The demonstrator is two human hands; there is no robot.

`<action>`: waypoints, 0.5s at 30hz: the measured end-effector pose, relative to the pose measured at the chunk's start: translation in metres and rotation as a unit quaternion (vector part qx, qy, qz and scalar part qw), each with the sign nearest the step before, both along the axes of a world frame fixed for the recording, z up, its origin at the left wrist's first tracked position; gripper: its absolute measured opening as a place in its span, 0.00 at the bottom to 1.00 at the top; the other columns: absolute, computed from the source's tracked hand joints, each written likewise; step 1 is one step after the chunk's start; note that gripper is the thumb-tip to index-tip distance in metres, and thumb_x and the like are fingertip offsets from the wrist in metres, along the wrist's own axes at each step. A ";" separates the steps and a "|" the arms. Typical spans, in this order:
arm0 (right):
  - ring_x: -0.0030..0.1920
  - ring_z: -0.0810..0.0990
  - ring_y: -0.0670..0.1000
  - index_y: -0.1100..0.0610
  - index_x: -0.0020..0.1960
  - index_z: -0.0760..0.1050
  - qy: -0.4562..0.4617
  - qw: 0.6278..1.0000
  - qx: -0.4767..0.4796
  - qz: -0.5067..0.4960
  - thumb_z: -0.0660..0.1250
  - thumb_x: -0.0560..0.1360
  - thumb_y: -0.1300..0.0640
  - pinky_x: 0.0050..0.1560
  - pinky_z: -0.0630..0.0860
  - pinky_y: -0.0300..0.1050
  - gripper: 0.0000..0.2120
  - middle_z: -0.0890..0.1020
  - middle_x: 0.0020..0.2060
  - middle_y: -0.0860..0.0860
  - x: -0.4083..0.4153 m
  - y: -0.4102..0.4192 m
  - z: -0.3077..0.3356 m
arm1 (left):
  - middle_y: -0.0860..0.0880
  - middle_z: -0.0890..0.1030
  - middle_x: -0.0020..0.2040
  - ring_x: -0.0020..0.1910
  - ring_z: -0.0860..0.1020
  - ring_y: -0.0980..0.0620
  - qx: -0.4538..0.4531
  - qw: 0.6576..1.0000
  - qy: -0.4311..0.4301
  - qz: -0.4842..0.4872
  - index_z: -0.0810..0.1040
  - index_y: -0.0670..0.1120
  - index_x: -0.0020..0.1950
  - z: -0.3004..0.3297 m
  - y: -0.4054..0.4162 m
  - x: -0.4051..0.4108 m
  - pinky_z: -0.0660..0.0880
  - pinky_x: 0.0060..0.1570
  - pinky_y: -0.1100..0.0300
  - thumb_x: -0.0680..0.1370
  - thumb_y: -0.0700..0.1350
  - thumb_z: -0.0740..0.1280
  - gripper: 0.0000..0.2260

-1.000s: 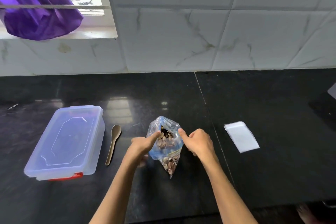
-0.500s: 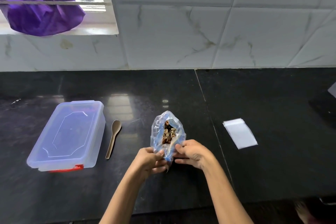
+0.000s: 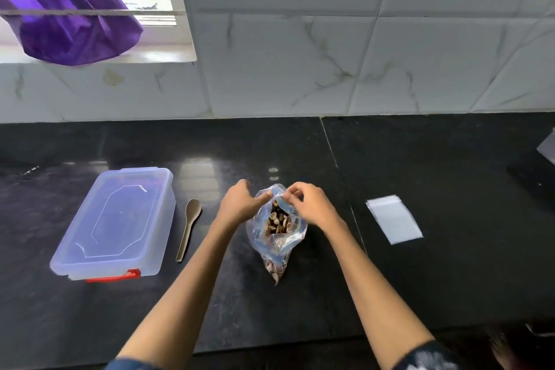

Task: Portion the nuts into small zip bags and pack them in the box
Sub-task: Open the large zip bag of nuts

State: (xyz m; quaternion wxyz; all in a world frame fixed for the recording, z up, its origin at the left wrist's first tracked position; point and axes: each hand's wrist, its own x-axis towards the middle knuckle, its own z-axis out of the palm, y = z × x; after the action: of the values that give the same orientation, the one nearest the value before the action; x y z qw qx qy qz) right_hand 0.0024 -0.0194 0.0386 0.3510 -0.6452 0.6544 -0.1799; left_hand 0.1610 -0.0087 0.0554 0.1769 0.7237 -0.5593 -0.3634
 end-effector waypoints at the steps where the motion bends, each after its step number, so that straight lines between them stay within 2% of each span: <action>1: 0.54 0.79 0.51 0.55 0.56 0.77 0.012 1.000 -0.005 -0.001 0.62 0.79 0.53 0.54 0.76 0.48 0.10 0.80 0.54 0.53 0.003 -0.004 -0.004 | 0.42 0.77 0.55 0.52 0.77 0.47 0.000 1.000 -0.017 -0.023 0.72 0.40 0.63 -0.006 -0.010 -0.005 0.75 0.52 0.55 0.77 0.55 0.65 0.22; 4: 0.50 0.80 0.53 0.55 0.50 0.80 0.038 0.999 -0.002 -0.008 0.58 0.79 0.59 0.51 0.77 0.51 0.11 0.82 0.50 0.53 0.009 -0.013 -0.011 | 0.45 0.76 0.37 0.38 0.74 0.48 0.015 0.998 -0.020 -0.056 0.76 0.40 0.44 -0.030 -0.025 -0.008 0.71 0.42 0.55 0.81 0.52 0.60 0.16; 7: 0.51 0.79 0.53 0.55 0.48 0.80 0.008 1.000 0.018 0.003 0.57 0.78 0.63 0.49 0.73 0.46 0.13 0.81 0.50 0.53 0.010 -0.021 -0.015 | 0.48 0.70 0.30 0.28 0.67 0.53 -0.001 0.997 0.074 -0.028 0.70 0.43 0.34 -0.037 -0.028 -0.005 0.67 0.34 0.58 0.82 0.47 0.58 0.18; 9: 0.43 0.76 0.49 0.52 0.38 0.75 -0.039 0.999 0.020 -0.003 0.55 0.78 0.64 0.45 0.70 0.44 0.15 0.78 0.40 0.49 0.009 -0.022 -0.020 | 0.48 0.67 0.29 0.25 0.63 0.55 0.006 0.987 0.163 -0.008 0.68 0.44 0.34 -0.039 -0.026 -0.003 0.63 0.27 0.62 0.83 0.46 0.56 0.18; 11: 0.39 0.72 0.46 0.52 0.35 0.69 -0.078 0.997 0.019 -0.011 0.53 0.79 0.65 0.40 0.68 0.40 0.17 0.74 0.35 0.46 0.011 -0.020 -0.029 | 0.47 0.66 0.29 0.27 0.63 0.53 0.013 0.975 0.221 0.000 0.68 0.44 0.34 -0.045 -0.022 -0.001 0.63 0.27 0.61 0.83 0.48 0.56 0.18; 13: 0.45 0.73 0.47 0.55 0.43 0.71 -0.116 0.992 0.023 -0.031 0.52 0.80 0.64 0.44 0.69 0.38 0.13 0.74 0.40 0.46 0.013 -0.015 -0.041 | 0.45 0.68 0.31 0.30 0.65 0.50 0.010 0.969 0.247 0.024 0.71 0.41 0.38 -0.054 -0.018 0.000 0.64 0.30 0.59 0.81 0.51 0.59 0.17; 15: 0.51 0.74 0.48 0.58 0.53 0.72 -0.147 0.987 0.014 -0.064 0.52 0.82 0.60 0.50 0.69 0.40 0.11 0.75 0.46 0.47 0.013 -0.011 -0.044 | 0.47 0.68 0.31 0.30 0.66 0.52 0.002 0.970 0.240 0.041 0.71 0.42 0.40 -0.055 -0.013 0.001 0.65 0.29 0.63 0.80 0.54 0.61 0.17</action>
State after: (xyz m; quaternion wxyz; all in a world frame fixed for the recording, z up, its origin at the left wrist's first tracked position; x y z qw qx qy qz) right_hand 0.0151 -0.0300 -0.0056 0.4401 -0.5639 0.6377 -0.2859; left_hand 0.1615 -0.0215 0.0004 0.3193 0.6381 -0.4691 -0.5205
